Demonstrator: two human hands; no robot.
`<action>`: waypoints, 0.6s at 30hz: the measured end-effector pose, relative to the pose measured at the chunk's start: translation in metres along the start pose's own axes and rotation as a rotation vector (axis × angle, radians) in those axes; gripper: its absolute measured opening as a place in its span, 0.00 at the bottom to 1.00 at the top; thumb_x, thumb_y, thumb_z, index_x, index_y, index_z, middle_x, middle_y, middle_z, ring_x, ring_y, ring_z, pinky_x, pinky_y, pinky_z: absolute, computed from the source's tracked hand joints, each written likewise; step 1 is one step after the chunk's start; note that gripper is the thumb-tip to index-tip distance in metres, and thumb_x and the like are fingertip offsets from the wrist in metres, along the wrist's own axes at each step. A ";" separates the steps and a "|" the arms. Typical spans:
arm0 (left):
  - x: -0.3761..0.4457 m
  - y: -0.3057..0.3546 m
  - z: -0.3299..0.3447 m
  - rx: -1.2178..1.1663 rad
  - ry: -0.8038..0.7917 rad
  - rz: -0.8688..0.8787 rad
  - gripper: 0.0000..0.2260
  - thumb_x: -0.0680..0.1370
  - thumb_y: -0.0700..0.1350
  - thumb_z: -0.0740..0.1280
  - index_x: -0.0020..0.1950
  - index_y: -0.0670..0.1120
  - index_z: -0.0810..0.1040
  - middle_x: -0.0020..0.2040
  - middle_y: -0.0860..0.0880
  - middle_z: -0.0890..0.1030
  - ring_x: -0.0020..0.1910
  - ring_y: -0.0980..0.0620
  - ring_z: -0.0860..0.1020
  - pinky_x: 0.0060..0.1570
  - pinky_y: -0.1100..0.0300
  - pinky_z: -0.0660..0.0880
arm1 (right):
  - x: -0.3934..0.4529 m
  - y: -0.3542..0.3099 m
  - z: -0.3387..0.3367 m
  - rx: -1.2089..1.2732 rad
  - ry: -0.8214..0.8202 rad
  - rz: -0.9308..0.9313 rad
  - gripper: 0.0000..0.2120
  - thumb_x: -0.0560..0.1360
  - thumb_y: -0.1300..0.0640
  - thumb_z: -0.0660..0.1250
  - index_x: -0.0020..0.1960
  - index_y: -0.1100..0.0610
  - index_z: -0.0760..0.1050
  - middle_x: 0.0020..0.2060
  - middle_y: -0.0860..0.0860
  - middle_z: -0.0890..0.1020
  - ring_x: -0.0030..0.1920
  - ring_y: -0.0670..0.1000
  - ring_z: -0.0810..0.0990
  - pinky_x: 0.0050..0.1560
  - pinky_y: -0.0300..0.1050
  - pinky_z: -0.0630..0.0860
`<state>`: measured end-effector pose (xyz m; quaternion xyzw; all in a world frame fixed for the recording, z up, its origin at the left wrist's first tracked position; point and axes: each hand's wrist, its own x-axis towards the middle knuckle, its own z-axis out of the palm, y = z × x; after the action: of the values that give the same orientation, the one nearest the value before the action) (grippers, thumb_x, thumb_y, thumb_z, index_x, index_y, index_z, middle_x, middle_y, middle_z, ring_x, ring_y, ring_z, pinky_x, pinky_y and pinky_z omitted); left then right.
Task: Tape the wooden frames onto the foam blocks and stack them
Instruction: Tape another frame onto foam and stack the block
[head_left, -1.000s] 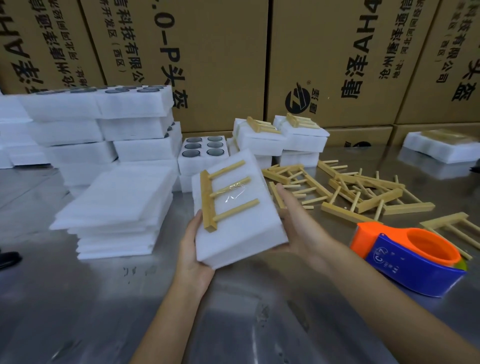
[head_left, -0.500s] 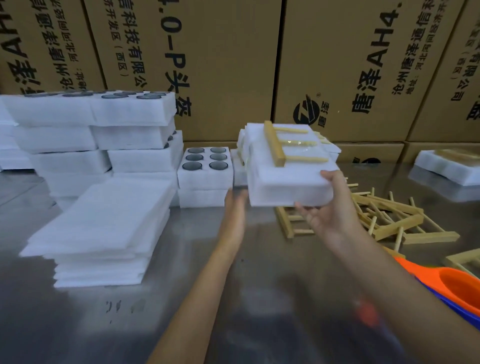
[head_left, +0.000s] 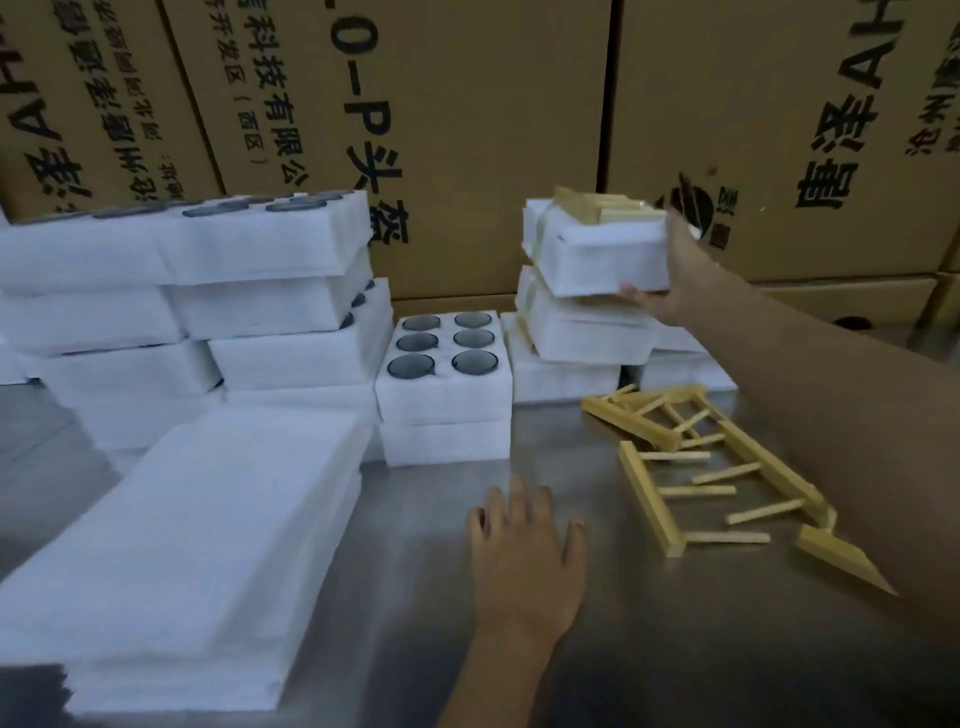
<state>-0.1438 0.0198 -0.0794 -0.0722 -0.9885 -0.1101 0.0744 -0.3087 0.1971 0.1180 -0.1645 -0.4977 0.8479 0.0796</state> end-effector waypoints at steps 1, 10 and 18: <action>0.001 -0.001 -0.001 0.004 -0.008 0.001 0.24 0.83 0.60 0.47 0.75 0.51 0.62 0.78 0.47 0.60 0.75 0.43 0.57 0.74 0.46 0.53 | 0.005 0.003 0.001 -0.021 0.060 0.011 0.31 0.75 0.39 0.68 0.71 0.54 0.65 0.60 0.51 0.66 0.56 0.54 0.72 0.50 0.48 0.83; 0.001 -0.002 0.001 0.018 -0.007 0.007 0.23 0.83 0.58 0.48 0.75 0.50 0.62 0.78 0.47 0.60 0.75 0.43 0.58 0.74 0.46 0.54 | -0.011 0.035 -0.007 -0.200 0.219 -0.089 0.34 0.77 0.47 0.69 0.76 0.53 0.57 0.69 0.53 0.66 0.60 0.55 0.69 0.59 0.50 0.78; 0.002 -0.001 -0.001 -0.008 -0.024 0.000 0.24 0.83 0.58 0.50 0.76 0.48 0.62 0.78 0.44 0.60 0.74 0.41 0.58 0.72 0.46 0.54 | -0.058 0.136 0.023 -0.976 -0.235 -0.415 0.10 0.73 0.48 0.71 0.52 0.46 0.74 0.49 0.50 0.74 0.47 0.49 0.76 0.50 0.45 0.76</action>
<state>-0.1454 0.0190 -0.0785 -0.0737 -0.9889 -0.1132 0.0620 -0.2593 0.0941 0.0217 0.0153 -0.8613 0.4973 0.1036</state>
